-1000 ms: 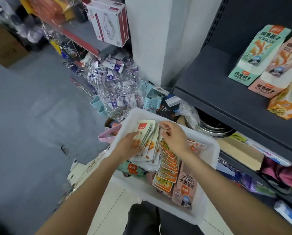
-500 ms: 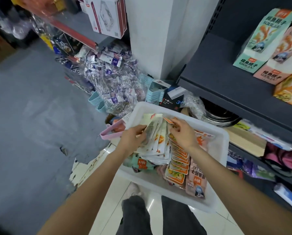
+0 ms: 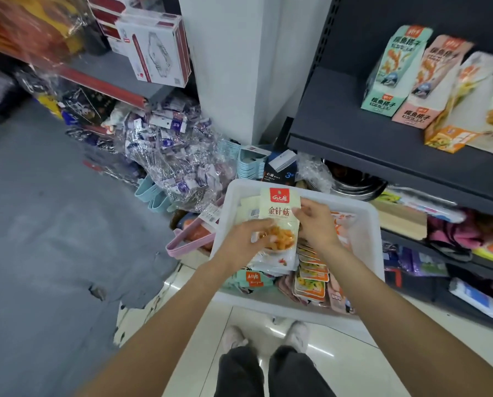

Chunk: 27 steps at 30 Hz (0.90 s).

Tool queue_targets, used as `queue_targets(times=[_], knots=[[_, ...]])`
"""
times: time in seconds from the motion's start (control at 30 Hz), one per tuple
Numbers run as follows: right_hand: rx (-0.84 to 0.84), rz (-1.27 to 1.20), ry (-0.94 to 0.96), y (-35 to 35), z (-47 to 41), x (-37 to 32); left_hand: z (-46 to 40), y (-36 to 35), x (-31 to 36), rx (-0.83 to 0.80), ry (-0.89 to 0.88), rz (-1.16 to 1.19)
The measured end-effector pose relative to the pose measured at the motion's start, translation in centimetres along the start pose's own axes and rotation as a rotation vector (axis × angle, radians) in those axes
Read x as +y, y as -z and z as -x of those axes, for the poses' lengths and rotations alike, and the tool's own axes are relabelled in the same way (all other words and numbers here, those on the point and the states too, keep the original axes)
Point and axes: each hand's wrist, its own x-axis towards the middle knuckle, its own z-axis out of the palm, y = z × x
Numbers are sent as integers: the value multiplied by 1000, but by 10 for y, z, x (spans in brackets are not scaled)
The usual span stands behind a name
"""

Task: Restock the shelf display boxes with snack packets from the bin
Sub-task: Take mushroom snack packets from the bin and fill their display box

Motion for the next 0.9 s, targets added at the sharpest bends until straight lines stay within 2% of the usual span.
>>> queue_targets(times=[0.13,0.3,0.43,0.57,0.67,0.9], knots=[[80,47,-11,16,3,7,-11,3,-20,82,197,-70],[119,55,12,21,5,4,-26,-4,-14,-23,280,-59],[174,83,19,23,3,0,-27,-15,-17,-99,259,-41],[201,108,-13,29,-2,6,-22,-15,-17,-46,227,-80],[223,127,-23,30,-2,9,-19,-10,-19,-30,235,6],[282,156,-36,27,-3,8,-14,3,-28,167,145,56]])
